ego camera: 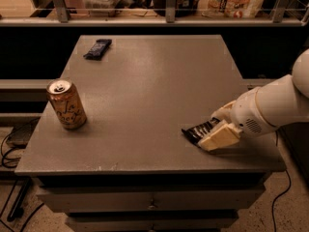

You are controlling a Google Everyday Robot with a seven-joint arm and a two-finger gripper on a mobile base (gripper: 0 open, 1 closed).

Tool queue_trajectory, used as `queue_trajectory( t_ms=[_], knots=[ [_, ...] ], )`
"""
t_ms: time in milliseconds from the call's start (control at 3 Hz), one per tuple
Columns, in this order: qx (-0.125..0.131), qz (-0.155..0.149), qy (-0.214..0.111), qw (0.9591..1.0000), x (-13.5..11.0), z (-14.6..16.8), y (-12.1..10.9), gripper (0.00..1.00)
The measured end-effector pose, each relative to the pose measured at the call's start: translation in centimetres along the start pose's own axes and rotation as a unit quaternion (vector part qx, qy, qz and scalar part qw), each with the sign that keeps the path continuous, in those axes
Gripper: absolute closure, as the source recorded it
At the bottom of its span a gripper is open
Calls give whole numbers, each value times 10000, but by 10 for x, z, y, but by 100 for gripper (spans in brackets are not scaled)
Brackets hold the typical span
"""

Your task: Move rxbar chocolate near rxbar blueberry

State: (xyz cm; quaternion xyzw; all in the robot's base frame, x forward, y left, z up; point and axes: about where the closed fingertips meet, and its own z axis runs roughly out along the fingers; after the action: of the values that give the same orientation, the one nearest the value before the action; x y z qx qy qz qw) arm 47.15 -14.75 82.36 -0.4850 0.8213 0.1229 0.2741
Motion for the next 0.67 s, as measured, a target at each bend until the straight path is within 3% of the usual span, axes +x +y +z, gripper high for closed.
queue_trajectory(
  t_ms=[333,667],
  knots=[
    [0,0,-1,10000,-1,-1,0,100],
    [-87,-104,-346,9993,-24,5,-14,100]
  ],
)
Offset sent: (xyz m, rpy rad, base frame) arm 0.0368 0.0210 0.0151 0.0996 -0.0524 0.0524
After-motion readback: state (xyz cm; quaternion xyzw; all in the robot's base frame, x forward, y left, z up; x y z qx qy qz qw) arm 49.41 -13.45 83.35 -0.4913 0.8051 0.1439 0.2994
